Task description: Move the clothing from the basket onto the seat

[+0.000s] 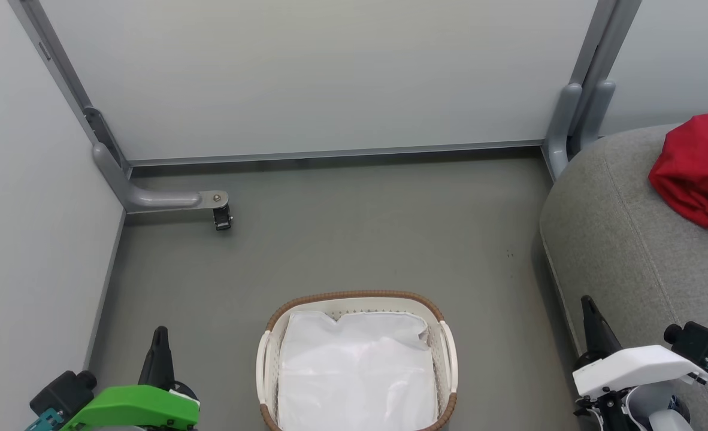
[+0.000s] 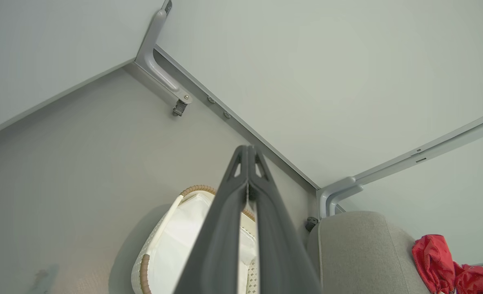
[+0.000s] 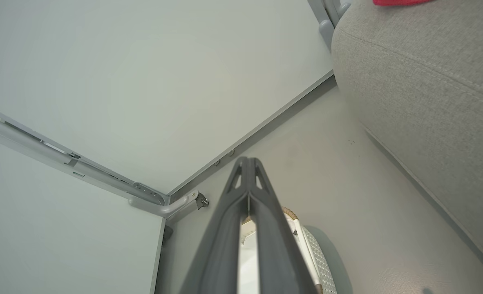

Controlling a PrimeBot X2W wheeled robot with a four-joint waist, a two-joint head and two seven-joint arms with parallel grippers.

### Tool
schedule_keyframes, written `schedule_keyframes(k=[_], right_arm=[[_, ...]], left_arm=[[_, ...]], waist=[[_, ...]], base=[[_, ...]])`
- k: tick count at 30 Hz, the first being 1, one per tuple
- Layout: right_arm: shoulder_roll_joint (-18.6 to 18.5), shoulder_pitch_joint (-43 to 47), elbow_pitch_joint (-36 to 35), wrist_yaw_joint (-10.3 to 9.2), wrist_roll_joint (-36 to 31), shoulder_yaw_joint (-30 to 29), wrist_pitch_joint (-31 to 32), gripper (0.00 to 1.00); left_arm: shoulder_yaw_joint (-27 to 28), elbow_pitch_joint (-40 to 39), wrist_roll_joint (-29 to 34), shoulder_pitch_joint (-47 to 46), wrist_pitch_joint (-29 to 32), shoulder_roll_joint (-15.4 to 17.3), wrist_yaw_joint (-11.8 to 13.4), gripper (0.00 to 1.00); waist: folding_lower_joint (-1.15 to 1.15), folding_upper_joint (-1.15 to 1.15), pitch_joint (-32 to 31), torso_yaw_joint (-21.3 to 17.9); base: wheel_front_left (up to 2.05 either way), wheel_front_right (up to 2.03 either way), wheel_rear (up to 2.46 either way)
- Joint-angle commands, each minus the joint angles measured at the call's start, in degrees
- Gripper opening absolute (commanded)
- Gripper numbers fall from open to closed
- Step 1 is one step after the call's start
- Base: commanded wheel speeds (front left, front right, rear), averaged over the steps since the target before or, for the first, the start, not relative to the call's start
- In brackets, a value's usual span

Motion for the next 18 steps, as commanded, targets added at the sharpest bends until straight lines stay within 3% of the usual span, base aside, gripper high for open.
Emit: schedule_keyframes(k=[1,18], right_arm=[[-0.3,-1.4,-1.0,-0.01,2.0,-0.4,0.6,0.0],[-0.4,-1.6,-2.1,-0.02,13.8,-1.6,3.7,0.0]], left_arm=[[0.6,-0.8,-1.8,-1.7,0.4,0.1,-0.6,0.0],[2.7,-1.5,-12.4,-2.9,3.5,0.0,-1.4,0.0]], waist=[[0.0,0.0,0.0,0.0],[0.0,0.0,0.1,-0.6]], base=[[0.0,0.0,0.0],[0.0,0.0,0.0]])
